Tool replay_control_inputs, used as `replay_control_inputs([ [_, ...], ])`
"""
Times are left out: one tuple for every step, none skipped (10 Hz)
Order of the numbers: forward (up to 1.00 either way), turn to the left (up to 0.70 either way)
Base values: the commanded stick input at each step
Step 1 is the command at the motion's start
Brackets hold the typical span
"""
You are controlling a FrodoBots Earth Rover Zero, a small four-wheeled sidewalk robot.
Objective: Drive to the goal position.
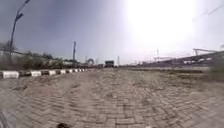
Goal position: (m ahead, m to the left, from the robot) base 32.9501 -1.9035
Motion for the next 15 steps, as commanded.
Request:
replay_control_inputs([
  [1.00,0.00],
  [1.00,0.00],
  [1.00,0.00],
  [1.00,0.00],
  [1.00,0.00],
  [1.00,0.00],
  [1.00,0.00],
  [1.00,0.00],
  [1.00,0.00],
  [1.00,0.00],
  [1.00,0.00],
  [1.00,0.00],
  [1.00,0.00],
  [1.00,0.00],
  [1.00,0.00],
])
